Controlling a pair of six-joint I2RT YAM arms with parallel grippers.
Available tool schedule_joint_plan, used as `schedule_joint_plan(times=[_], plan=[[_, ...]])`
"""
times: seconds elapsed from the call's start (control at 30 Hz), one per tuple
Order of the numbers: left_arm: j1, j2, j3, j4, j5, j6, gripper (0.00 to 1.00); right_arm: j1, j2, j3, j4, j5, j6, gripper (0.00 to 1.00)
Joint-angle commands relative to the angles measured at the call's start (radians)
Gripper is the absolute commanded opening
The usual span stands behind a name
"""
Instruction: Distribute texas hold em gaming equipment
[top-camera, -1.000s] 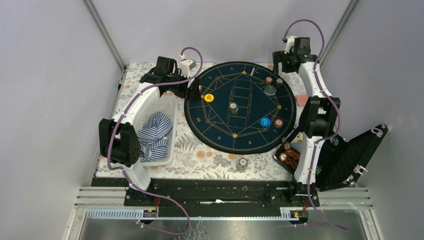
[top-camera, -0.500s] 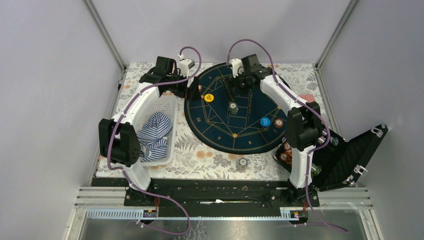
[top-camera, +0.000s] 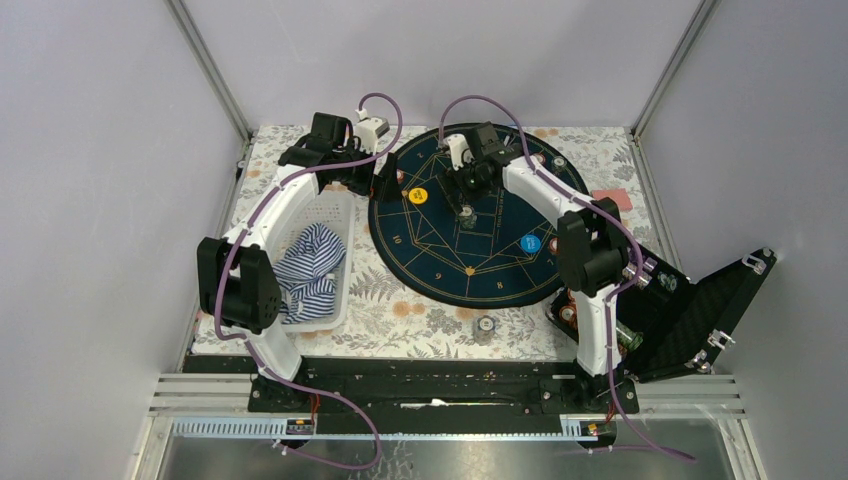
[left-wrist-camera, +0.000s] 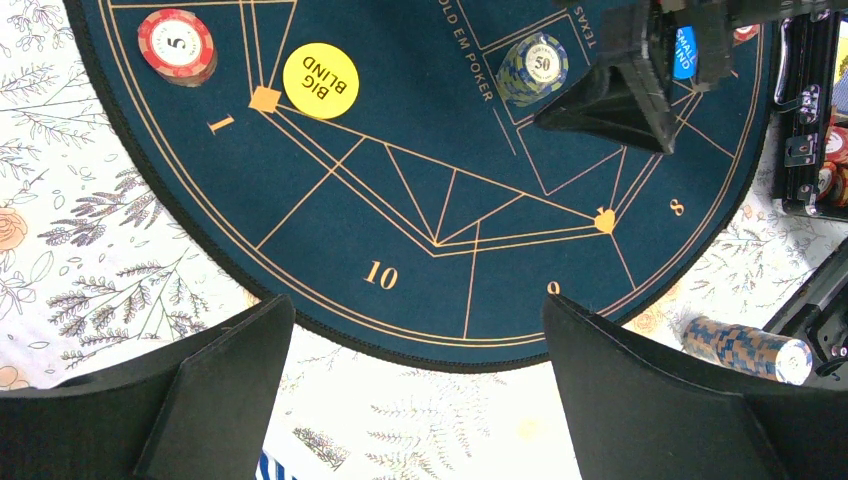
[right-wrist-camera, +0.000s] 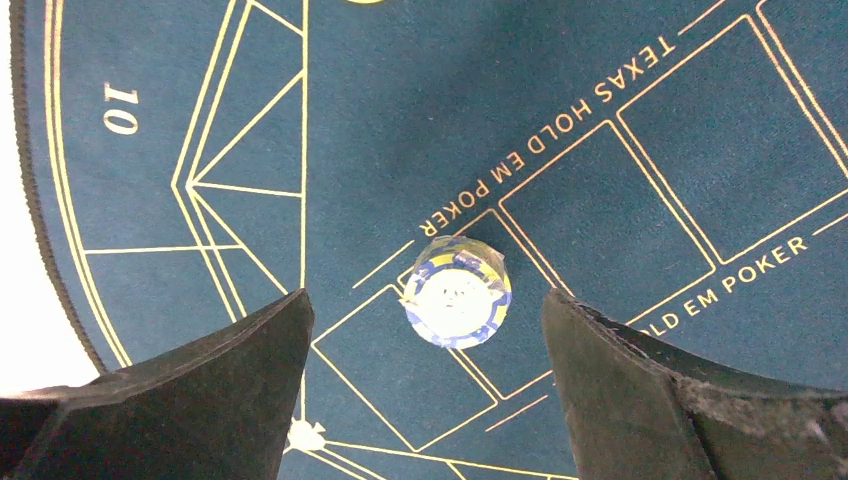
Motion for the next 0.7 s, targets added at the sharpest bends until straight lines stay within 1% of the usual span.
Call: schedule_joint_plan(times=[0.0,0.23,0.5,0.57,0.67], plan=[[0.01,-0.042,0.023,0.034,0.028,-0.003,0.99,0.007,0.02,-0.002,-0.002,0.045,0.011,0.9],[0.011,-0.046,0.014,0.036,0.028,0.003,0.99,0.01,0.044,-0.029,0.017,0.066,0.002,0.82],[0.013,-0.048,0.007,0.044,0.028,0.003,0.99,0.009,0.061,-0.03,0.014,0.08,-0.001,0.62],[0.013,-0.047,0.007,0.044,0.028,0.006,0.99,0.009,0.061,-0.031,0.013,0.081,-0.003,0.6],[0.013,-0.044,0.008,0.044,0.028,0.003,0.99,0.009,0.059,-0.026,0.006,0.085,-0.006,0.53]])
